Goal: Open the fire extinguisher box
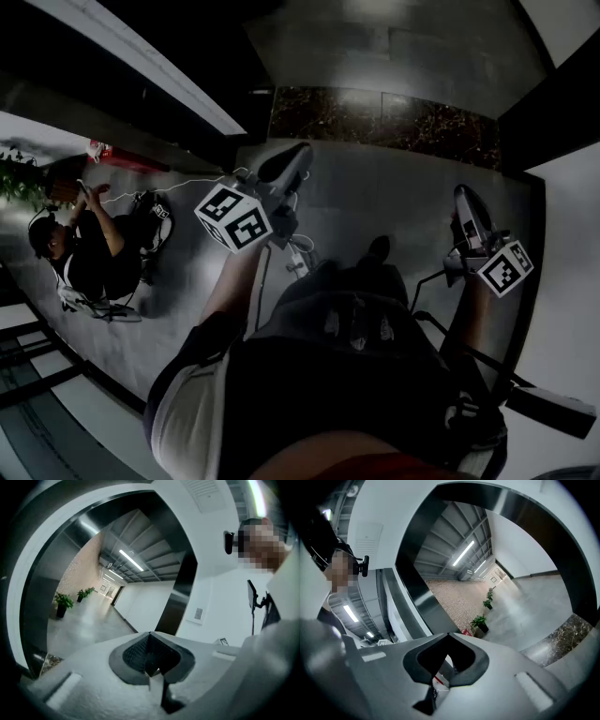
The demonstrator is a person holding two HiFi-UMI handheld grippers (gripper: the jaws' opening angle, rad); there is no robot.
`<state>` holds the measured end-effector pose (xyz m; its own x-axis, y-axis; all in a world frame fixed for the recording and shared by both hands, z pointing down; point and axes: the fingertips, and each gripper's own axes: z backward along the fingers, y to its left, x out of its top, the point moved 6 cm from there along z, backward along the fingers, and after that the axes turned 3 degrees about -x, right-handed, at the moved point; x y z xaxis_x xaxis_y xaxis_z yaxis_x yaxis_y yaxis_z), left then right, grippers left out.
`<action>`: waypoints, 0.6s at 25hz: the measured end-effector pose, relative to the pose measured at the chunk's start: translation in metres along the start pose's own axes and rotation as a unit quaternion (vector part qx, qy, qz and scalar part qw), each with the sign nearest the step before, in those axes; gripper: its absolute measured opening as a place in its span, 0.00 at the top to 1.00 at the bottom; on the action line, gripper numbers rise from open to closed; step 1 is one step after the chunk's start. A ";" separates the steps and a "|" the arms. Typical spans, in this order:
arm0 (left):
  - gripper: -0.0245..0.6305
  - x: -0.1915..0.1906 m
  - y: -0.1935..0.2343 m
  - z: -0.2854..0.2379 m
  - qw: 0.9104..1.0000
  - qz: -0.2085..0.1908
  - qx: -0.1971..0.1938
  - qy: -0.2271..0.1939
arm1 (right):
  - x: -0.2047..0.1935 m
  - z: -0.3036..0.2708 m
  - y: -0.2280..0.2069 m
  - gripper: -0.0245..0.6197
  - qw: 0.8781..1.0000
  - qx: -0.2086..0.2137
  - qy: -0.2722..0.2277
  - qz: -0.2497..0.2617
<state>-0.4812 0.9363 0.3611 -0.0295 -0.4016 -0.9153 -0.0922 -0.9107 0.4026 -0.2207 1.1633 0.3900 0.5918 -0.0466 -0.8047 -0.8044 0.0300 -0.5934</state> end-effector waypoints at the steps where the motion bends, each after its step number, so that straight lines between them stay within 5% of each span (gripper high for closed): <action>1: 0.96 0.001 -0.005 -0.013 1.000 -0.007 0.001 0.005 | 0.004 0.002 -0.007 0.96 1.000 0.011 0.004 -0.007; 6: 0.96 -0.003 -0.032 -0.098 0.999 -0.010 0.025 0.028 | 0.033 0.031 -0.076 0.96 0.996 0.058 0.007 -0.064; 10: 0.96 -0.007 -0.030 -0.134 0.996 -0.006 0.063 0.062 | 0.066 0.037 -0.119 0.96 0.987 0.098 -0.041 -0.123; 15: 0.96 -0.001 -0.041 -0.155 0.992 -0.069 0.059 0.090 | 0.058 0.037 -0.137 0.96 0.993 0.057 -0.022 -0.105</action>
<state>-0.3233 0.9592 0.3469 0.1692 -0.2950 -0.9404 -0.1990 -0.9447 0.2605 -0.0745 1.1930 0.4238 0.7490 -0.0193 -0.6622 -0.6542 0.1363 -0.7439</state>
